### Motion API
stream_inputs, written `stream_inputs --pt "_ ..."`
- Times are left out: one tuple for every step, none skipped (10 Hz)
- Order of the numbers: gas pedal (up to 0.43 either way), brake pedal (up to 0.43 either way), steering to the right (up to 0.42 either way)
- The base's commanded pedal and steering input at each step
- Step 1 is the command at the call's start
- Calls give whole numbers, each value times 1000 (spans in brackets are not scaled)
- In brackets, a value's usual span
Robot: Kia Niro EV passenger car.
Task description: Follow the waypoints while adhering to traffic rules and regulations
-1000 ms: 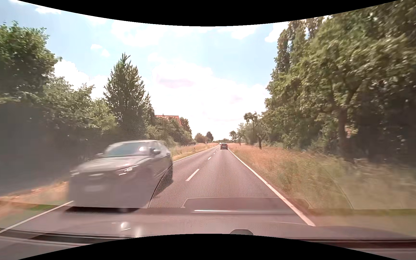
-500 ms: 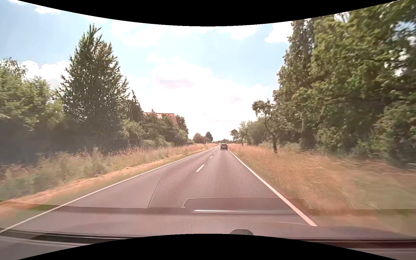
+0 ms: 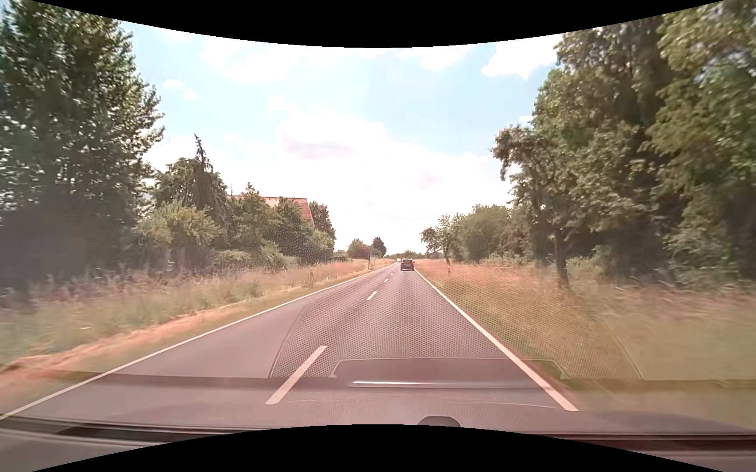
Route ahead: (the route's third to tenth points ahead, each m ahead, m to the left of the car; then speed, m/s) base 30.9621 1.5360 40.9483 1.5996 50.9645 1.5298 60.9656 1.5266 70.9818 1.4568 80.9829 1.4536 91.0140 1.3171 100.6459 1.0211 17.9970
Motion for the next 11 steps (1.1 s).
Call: stream_inputs --pt "130 0 -4" --pt "130 0 -4" --pt "130 0 -4" --pt "130 0 -4" --pt "130 0 -4" --pt "130 0 -4" --pt "130 0 -4" --pt "130 0 -4" --pt "130 0 -4" --pt "130 0 -4" --pt "130 0 -4"
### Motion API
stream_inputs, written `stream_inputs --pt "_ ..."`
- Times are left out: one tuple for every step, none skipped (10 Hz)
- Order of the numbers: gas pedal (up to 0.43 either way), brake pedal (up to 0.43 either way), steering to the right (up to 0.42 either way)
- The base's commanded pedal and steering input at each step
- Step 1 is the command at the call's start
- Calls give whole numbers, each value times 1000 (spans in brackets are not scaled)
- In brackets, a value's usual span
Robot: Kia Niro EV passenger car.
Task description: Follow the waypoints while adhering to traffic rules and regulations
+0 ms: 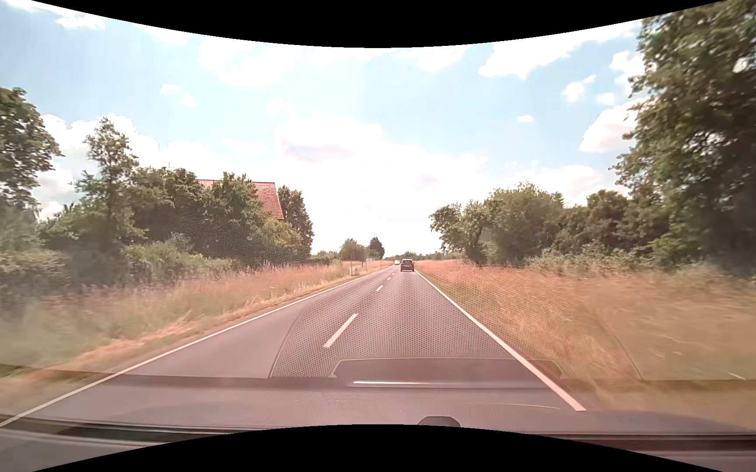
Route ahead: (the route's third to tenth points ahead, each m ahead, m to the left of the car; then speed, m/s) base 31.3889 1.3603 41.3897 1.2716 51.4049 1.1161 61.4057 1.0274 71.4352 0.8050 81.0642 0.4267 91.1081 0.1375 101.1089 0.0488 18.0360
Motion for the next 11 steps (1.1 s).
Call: stream_inputs --pt "130 0 -4" --pt "130 0 -4" --pt "130 0 -4" --pt "130 0 -4" --pt "130 0 -4" --pt "130 0 -4" --pt "130 0 -4" --pt "130 0 -4" --pt "130 0 -4" --pt "130 0 -4" --pt "130 0 -4"
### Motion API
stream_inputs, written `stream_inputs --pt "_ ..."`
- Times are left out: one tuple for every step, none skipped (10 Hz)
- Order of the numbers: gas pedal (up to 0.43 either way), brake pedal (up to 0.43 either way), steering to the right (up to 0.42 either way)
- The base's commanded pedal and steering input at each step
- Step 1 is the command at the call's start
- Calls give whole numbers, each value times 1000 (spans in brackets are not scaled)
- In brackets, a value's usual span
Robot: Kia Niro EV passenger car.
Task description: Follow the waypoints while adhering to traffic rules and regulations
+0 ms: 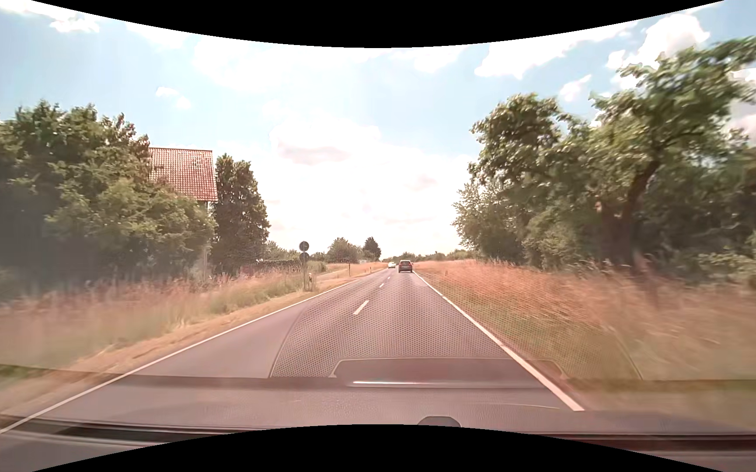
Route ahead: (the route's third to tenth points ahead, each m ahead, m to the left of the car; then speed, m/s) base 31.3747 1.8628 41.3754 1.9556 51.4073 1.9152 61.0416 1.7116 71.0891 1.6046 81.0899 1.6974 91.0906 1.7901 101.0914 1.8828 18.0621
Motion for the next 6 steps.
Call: stream_inputs --pt "130 0 -5" --pt "130 0 -6" --pt "130 0 -6" --pt "130 0 -6" --pt "130 0 -6" --pt "130 0 -6"
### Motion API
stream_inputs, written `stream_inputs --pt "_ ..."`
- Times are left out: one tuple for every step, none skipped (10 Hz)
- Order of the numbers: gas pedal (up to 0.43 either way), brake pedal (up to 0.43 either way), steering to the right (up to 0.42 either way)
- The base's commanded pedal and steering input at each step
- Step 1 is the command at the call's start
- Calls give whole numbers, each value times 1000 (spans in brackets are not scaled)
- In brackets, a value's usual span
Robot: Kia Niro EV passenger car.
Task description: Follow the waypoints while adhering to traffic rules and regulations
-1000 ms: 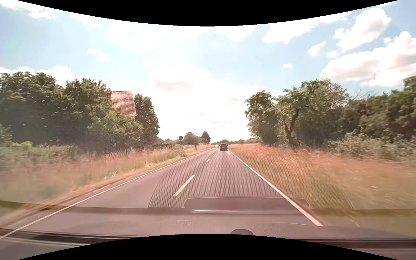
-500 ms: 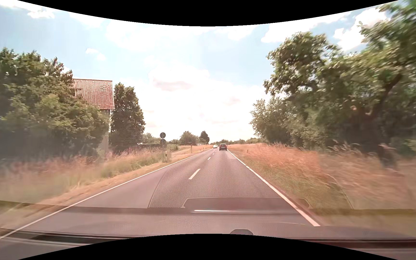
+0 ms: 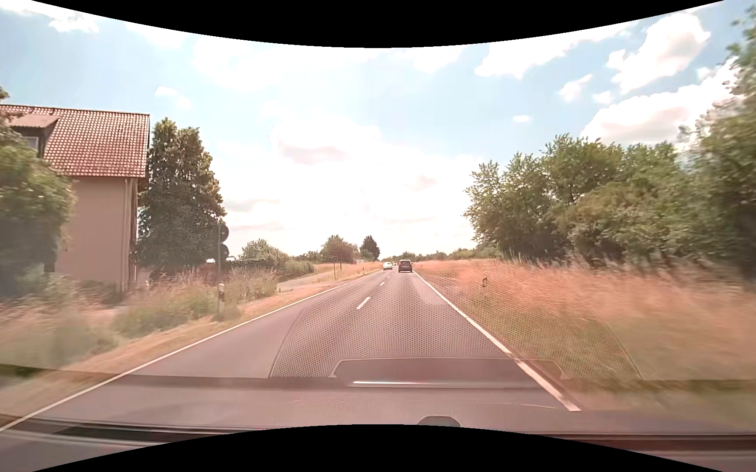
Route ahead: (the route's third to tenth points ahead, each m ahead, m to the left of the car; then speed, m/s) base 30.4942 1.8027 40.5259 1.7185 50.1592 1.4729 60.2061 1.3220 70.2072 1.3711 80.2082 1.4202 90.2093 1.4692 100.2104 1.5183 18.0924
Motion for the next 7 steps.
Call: stream_inputs --pt "130 0 -6" --pt "130 0 -6" --pt "130 0 -6" --pt "130 0 -6" --pt "130 0 -6" --pt "130 0 -6" --pt "130 0 -6"
